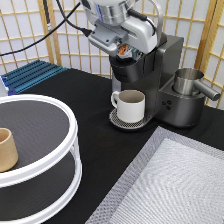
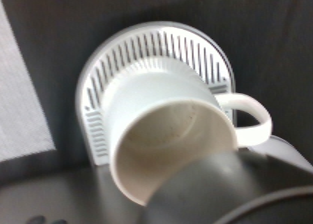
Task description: Make coffee
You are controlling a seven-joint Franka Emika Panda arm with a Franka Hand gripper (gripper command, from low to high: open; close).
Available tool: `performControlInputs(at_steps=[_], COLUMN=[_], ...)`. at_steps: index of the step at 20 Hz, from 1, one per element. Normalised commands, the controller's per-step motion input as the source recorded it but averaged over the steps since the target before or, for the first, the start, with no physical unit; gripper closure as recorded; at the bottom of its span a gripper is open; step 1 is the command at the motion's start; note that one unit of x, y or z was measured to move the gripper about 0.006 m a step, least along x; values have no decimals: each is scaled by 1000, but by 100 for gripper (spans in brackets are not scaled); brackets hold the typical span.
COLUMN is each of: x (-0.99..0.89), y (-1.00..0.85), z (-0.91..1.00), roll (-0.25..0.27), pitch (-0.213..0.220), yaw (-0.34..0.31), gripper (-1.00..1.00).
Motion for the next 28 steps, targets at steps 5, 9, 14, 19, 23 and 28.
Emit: performControlInputs(at_steps=[5, 9, 14, 19, 23, 28], x=[-181, -20, 39, 93, 0, 6], y=[-374, 641, 906, 970, 895, 594], z=[406, 954, 1000, 856, 284, 8], roll=[12, -62, -95, -174, -243, -259], pitch=[-44, -63, -17, 0, 0, 0], yaw=[-51, -68, -47, -34, -25, 8], gripper=[-100, -100, -100, -100, -100, -100])
